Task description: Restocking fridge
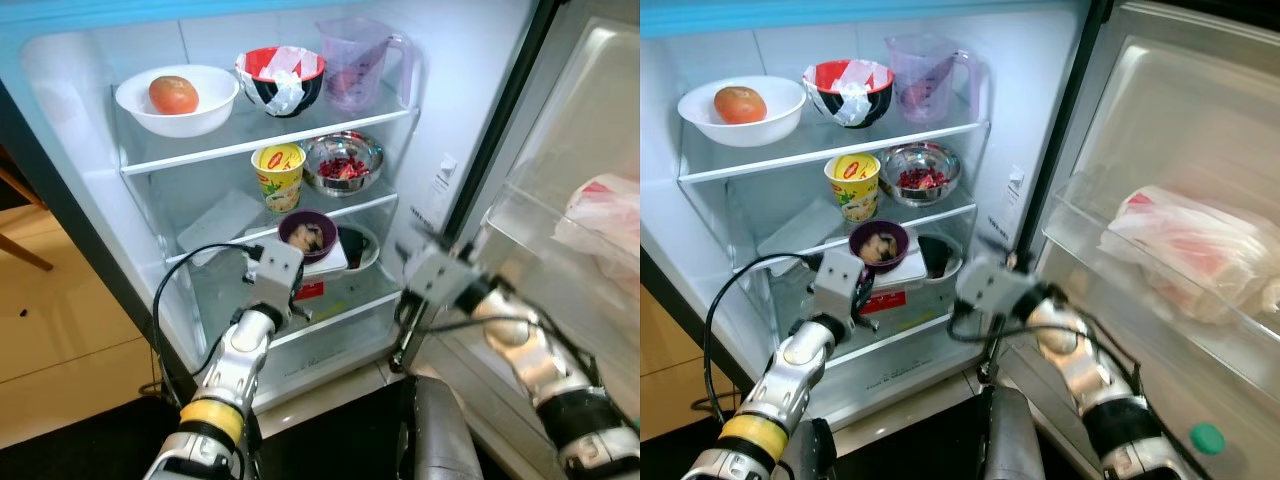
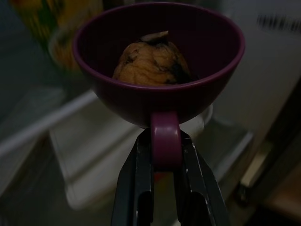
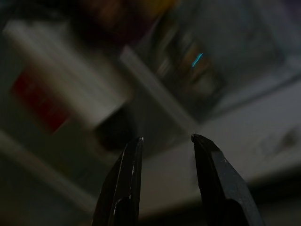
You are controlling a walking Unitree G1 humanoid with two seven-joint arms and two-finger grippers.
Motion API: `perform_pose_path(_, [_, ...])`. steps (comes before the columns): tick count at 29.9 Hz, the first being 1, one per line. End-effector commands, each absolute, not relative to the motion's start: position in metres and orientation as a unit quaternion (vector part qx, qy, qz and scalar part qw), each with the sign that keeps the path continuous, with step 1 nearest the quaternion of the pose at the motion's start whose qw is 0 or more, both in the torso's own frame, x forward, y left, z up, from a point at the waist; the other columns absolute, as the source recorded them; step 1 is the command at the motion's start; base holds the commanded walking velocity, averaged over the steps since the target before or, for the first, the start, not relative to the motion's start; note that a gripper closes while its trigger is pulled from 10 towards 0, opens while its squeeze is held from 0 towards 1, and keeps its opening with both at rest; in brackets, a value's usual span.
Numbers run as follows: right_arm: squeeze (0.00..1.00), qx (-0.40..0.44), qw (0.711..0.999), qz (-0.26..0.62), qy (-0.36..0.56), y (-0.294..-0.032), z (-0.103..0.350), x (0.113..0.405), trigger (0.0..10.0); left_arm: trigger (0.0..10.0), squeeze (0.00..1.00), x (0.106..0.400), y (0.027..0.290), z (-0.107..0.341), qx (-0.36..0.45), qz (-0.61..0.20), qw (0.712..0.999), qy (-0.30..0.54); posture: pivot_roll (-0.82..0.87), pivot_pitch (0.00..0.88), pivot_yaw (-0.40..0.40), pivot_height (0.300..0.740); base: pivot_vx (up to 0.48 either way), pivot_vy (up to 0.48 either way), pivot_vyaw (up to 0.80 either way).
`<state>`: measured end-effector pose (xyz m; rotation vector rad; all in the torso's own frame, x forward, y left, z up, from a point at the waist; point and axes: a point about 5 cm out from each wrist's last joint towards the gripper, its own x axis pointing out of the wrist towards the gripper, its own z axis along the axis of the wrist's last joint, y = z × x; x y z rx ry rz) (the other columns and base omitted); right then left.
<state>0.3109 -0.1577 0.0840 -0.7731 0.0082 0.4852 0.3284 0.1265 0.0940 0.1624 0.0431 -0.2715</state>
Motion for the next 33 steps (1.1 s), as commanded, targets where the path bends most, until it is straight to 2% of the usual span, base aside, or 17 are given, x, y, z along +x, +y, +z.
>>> perform_pose_path(1, [0.00, -0.365, 0.897, 0.246, 0.021, -0.155, 0.078, 0.309, 10.0, 10.0, 0.00, 0.333, 0.118, 0.109, 0.068, -0.146, 0.987, -0.007, -0.08, 0.063, -0.052, 0.421, 0.000, 0.000, 0.00])
perform_pose_path(4, [0.00, -0.356, 0.894, 0.268, 0.043, -0.149, 0.066, 0.301, 10.0, 10.0, 0.00, 0.337, 0.115, 0.119, 0.061, -0.154, 0.986, -0.021, -0.08, 0.064, -0.051, 0.421, 0.000, 0.000, 0.00])
perform_pose_path(5, [0.00, -0.358, 0.893, 0.267, 0.046, -0.142, 0.064, 0.301, 10.0, 10.0, 0.00, 0.346, 0.108, 0.139, 0.041, -0.166, 0.984, -0.041, -0.09, 0.071, -0.041, 0.421, 0.000, 0.000, 0.00])
perform_pose_path(11, [0.00, -0.358, 0.893, 0.267, 0.049, -0.141, 0.063, 0.301, 10.0, 10.0, 0.00, 0.355, 0.104, 0.151, 0.021, -0.168, 0.984, -0.048, -0.08, 0.073, -0.041, 0.421, 0.000, 0.000, 0.00])
perform_pose_path(20, [0.00, -0.323, 0.868, 0.372, 0.059, -0.128, 0.060, 0.284, 10.0, 10.0, 0.00, 0.387, 0.093, 0.169, 0.011, -0.140, 0.990, -0.007, -0.10, 0.093, -0.016, 0.421, 0.000, 0.000, 0.00])
perform_pose_path(26, [0.00, -0.308, 0.862, 0.401, 0.044, -0.120, 0.072, 0.276, 10.0, 10.0, 0.00, 0.401, 0.099, 0.175, 0.002, -0.109, 0.993, 0.037, -0.11, 0.106, -0.009, 0.421, 0.000, 0.000, 0.00])
perform_pose_path(33, [0.00, -0.305, 0.863, 0.402, 0.014, -0.113, 0.091, 0.280, 10.0, 10.0, 0.00, 0.408, 0.097, 0.188, 0.019, -0.107, 0.994, 0.030, -0.13, 0.125, -0.005, 0.421, 0.000, 0.000, 0.00])
